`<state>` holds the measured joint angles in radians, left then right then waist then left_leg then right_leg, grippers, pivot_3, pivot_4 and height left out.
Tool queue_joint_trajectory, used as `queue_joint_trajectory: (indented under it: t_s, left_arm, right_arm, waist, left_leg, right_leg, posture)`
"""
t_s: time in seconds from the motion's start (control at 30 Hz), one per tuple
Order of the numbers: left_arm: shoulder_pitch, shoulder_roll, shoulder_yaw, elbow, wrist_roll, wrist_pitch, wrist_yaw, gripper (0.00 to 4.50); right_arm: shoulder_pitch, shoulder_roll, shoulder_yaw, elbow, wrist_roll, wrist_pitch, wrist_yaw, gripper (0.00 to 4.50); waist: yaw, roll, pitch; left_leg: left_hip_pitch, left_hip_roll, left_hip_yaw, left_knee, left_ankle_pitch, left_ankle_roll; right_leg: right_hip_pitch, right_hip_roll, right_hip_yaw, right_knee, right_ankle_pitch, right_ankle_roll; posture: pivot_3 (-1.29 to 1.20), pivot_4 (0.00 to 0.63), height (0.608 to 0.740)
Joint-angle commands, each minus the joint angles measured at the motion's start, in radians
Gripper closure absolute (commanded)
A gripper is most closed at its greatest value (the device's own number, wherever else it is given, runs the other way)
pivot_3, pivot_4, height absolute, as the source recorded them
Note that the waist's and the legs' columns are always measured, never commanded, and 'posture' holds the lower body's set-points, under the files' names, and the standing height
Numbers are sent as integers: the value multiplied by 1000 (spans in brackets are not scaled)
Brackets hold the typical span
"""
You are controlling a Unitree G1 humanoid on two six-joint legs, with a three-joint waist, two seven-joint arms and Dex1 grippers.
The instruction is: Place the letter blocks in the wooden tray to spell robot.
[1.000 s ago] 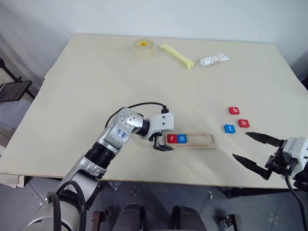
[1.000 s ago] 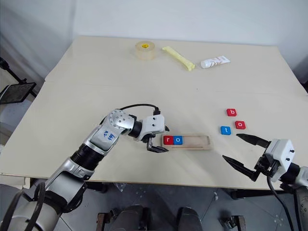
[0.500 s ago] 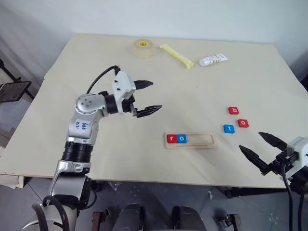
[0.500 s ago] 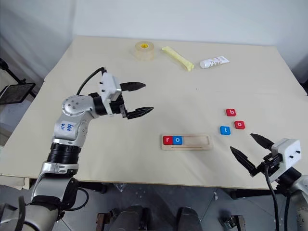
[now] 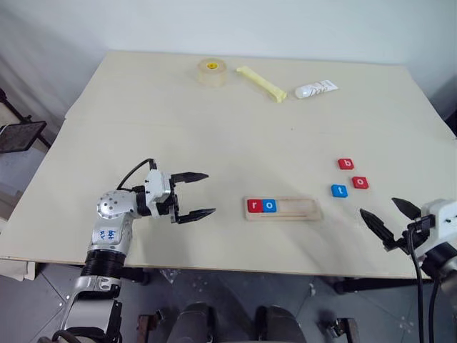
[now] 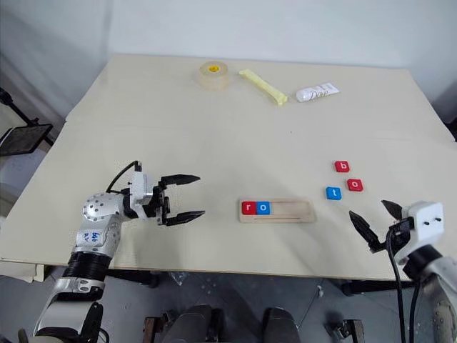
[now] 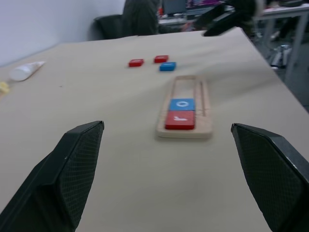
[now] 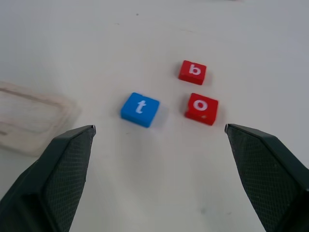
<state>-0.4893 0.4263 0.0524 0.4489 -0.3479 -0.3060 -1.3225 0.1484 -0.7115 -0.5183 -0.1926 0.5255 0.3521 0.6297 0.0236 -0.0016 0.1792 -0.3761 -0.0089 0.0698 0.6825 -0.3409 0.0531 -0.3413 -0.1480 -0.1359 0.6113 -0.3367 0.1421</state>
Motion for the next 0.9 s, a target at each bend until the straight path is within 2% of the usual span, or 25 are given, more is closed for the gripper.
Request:
queue_joint_trajectory:
  t_s: [0.03, 0.37, 0.9]
  left_arm:
    - [-5, 4, 0, 30, -13, -50, -37, 21]
    - [-13, -16, -15, 48, -12, -63, -39, 21]
    - [-34, -31, -23, 78, -10, -81, -35, 21]
  right_arm:
    - [-40, -47, -29, 28, 11, 47, 13, 0]
    - [-130, -150, -12, 137, -3, 107, 116, 0]
    - [-142, -154, -18, 144, -27, 110, 138, 0]
  waist:
    - [1, 0, 0]
    - [0, 0, 0]
    - [0, 0, 0]
  left_leg:
    - [0, 0, 0, 0, 0, 0]
    - [0, 0, 0, 0, 0, 0]
    - [0, 0, 0, 0, 0, 0]
  right_leg:
    - [0, 0, 0, 0, 0, 0]
    - [0, 0, -1, 1, 0, 0]
    - [0, 0, -1, 0, 0, 0]
  posture:
    - [0, 150, 740]
    - [0, 150, 740]
    - [0, 150, 740]
